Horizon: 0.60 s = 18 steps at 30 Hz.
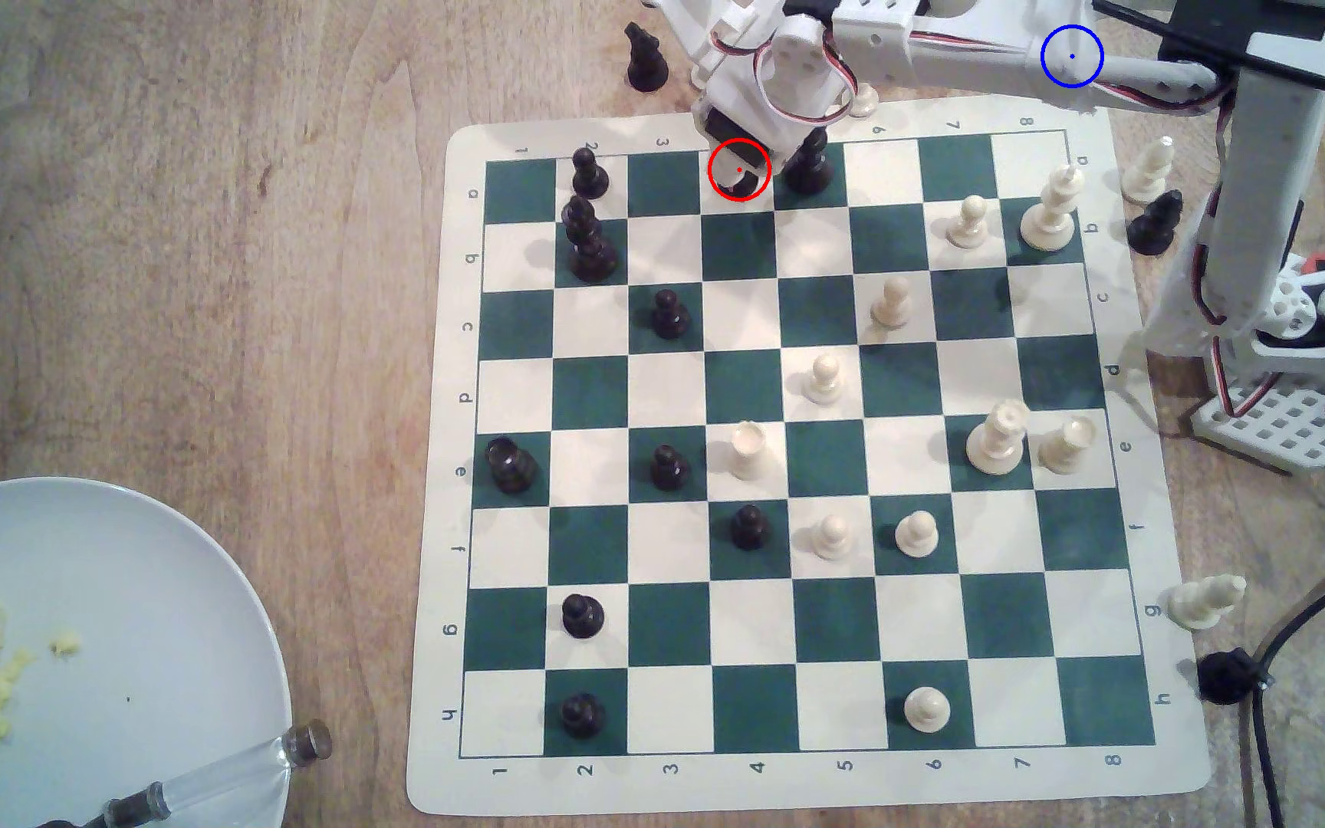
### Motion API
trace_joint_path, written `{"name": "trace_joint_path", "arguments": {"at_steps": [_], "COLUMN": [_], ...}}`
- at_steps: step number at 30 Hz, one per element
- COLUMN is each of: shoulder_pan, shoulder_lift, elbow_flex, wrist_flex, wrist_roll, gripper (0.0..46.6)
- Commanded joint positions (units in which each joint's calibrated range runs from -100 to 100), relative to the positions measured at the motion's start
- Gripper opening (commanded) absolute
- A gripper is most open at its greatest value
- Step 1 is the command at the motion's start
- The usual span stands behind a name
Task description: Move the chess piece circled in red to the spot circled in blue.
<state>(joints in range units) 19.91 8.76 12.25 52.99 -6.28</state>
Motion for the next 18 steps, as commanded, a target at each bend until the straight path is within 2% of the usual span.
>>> {"name": "trace_joint_path", "arguments": {"at_steps": [1,6,18], "shoulder_pan": [-0.2,0.1,-0.4], "shoulder_lift": [-2.1,-4.1,-20.8], "elbow_flex": [-0.9,-0.7,-1.5], "wrist_flex": [-0.8,-0.7,6.6], "wrist_roll": [-0.1,-0.1,0.0], "gripper": [2.8,0.4,0.3]}}
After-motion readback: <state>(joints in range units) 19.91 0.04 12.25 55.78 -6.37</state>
